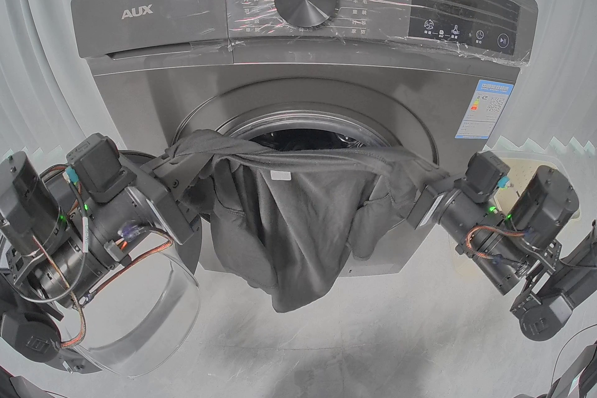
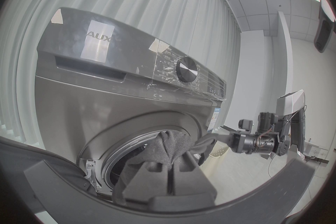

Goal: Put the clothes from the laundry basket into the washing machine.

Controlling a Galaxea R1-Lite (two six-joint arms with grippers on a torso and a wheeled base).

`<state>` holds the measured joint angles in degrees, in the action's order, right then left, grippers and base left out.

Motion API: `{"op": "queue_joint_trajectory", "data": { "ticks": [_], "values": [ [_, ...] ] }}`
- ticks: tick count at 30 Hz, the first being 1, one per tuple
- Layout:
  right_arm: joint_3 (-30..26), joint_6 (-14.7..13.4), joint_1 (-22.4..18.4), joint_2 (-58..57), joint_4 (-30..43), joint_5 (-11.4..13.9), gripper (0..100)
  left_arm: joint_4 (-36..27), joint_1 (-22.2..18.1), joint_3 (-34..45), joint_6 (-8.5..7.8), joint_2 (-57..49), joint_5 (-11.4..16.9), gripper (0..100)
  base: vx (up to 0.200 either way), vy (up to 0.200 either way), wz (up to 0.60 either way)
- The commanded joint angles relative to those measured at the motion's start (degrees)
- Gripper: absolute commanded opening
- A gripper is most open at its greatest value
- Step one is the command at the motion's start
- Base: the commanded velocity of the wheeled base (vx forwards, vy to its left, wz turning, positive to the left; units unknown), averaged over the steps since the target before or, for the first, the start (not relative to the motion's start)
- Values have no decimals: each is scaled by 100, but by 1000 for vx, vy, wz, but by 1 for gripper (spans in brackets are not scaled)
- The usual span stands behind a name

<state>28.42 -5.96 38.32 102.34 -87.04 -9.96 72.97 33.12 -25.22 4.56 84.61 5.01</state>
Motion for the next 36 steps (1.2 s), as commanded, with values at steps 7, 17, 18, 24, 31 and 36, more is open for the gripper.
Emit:
{"op": "queue_joint_trajectory", "data": {
  "ticks": [7,17,18,24,31,36],
  "values": [
    [463,-2,-96,-663,47,-191,0,68,19,325,-34,-296,9,0,0,0,0],
    [472,25,-61,-944,117,-199,0,68,-43,351,-25,-279,0,0,0,0,0],
    [472,25,-61,-970,144,-199,0,68,-51,343,-25,-270,0,0,0,0,0],
    [410,25,-35,-1049,214,-199,0,68,-60,307,-25,-270,0,0,0,0,0],
    [384,25,-17,-1049,214,-199,0,68,-60,272,-16,-253,-18,0,0,0,0],
    [331,25,-17,-1049,214,-199,0,59,-69,228,-16,-235,-26,0,0,0,0]
  ]
}}
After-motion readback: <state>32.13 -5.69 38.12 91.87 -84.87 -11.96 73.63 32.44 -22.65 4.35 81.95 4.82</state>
